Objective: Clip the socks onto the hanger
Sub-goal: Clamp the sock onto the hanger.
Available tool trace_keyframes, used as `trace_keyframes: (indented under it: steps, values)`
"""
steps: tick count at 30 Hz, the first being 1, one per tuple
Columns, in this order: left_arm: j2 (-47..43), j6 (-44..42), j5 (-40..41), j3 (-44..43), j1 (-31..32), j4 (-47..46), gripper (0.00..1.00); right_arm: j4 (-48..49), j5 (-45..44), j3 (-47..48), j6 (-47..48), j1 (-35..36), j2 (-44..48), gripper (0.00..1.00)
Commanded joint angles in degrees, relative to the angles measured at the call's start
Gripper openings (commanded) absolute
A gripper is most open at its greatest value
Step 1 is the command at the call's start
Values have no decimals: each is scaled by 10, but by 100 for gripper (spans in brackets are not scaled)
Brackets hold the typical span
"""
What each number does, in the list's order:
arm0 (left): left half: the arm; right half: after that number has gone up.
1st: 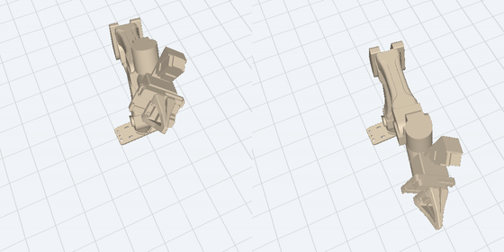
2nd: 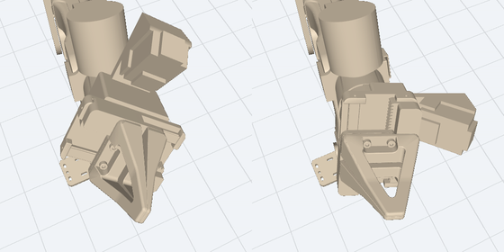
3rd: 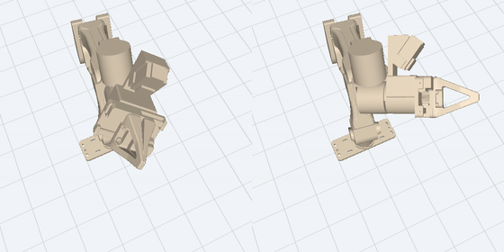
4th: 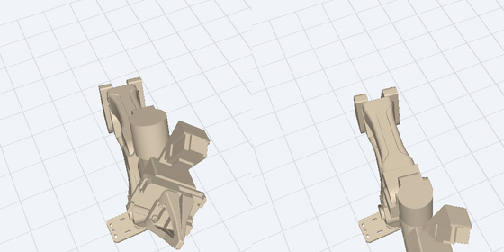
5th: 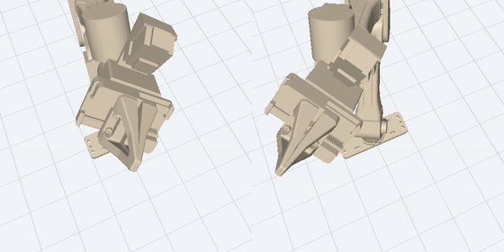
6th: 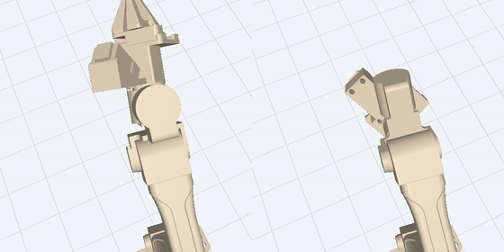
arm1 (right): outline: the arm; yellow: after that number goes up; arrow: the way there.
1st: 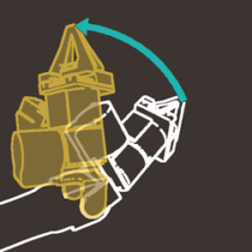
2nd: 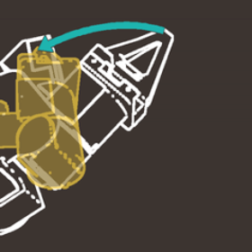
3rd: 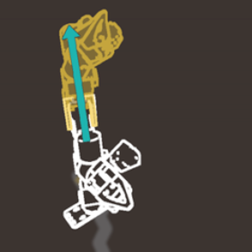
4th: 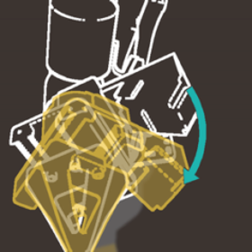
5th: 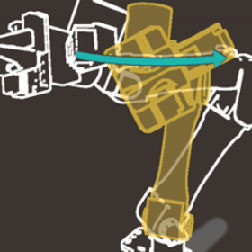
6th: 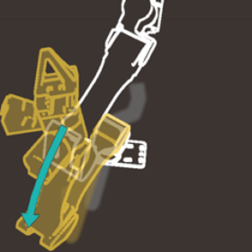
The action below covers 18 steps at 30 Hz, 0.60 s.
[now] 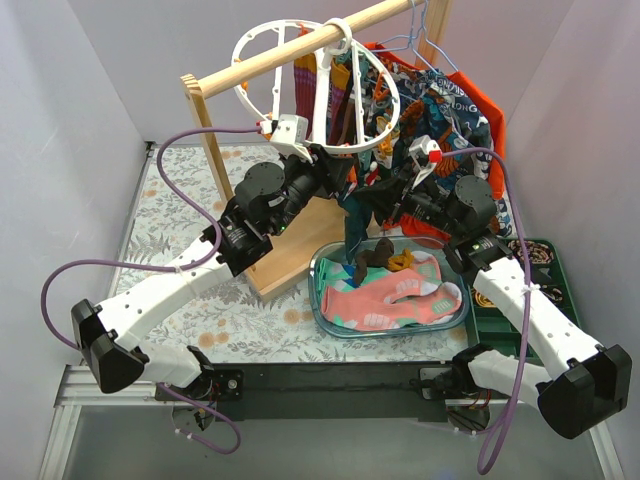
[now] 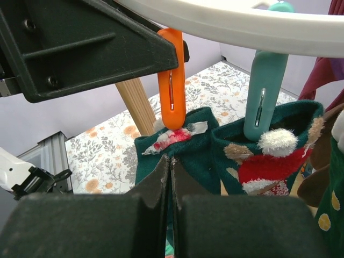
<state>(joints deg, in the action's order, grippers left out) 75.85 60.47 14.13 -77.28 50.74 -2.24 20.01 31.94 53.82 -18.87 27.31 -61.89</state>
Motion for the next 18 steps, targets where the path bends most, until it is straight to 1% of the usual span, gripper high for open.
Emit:
trace_keyframes:
  steps: [1,18]
  values:
    - [8,4,-20,6,6,34,0,48,8,3,-10,-4,0,1]
    - [8,29,-16,7,6,32,0,79,21,4,-30,-2,-10,1]
